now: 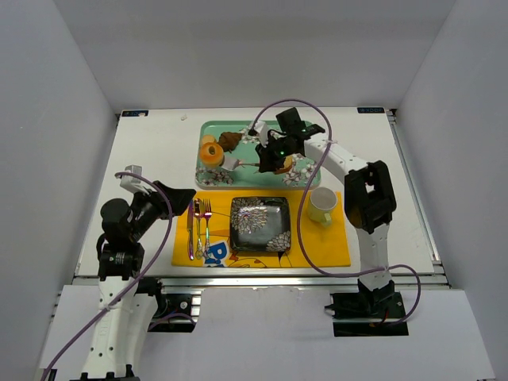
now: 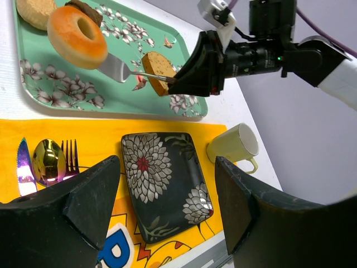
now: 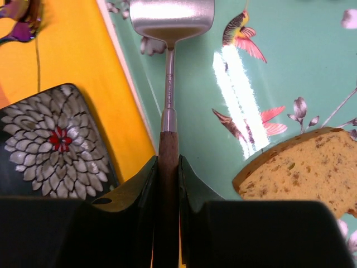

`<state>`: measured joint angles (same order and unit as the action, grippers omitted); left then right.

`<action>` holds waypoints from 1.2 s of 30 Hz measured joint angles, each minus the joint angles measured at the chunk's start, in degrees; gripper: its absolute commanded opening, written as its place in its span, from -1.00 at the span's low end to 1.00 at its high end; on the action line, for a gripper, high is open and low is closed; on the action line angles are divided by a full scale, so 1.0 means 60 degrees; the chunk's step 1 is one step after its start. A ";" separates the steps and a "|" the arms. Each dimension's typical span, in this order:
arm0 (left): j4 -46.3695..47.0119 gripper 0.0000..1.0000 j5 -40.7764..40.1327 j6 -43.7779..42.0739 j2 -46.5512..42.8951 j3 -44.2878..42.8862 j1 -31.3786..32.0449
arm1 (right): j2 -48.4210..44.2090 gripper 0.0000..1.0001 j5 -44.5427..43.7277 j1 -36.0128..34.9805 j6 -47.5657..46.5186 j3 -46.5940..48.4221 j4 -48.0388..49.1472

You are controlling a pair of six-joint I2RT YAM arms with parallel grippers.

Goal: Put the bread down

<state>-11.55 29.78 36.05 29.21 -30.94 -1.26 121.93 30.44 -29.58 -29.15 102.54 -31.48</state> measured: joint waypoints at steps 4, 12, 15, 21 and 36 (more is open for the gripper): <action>-0.0007 0.56 -0.0004 -0.0004 -0.0109 0.0000 0.0000 | -0.0685 -1.00 0.0033 0.0000 -0.0178 -0.0594 0.0022; -0.0051 0.56 -0.0015 -0.0007 -0.0470 0.0000 0.0000 | -0.2728 -1.00 -0.0033 0.0000 -0.0820 -0.2583 -0.0273; -0.0095 0.56 -0.0015 -0.0007 -0.0601 0.0000 0.0000 | -0.3676 -1.00 -0.0076 0.0000 -0.1035 -0.3442 -0.0412; -0.0324 0.56 -0.0036 -0.0015 -0.0984 0.0000 0.0000 | -0.5319 -1.00 -0.0248 0.0000 -0.1297 -0.4903 -0.0765; -0.0503 0.56 -0.0025 -0.0011 -0.1596 0.0113 0.0000 | -0.7184 -1.00 -0.2670 -0.0397 -0.2149 -0.6692 -0.2138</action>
<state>-14.57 29.63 35.99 19.64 -30.26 -1.26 78.83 14.41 -31.97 -42.04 62.39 -44.31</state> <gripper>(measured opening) 0.779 0.220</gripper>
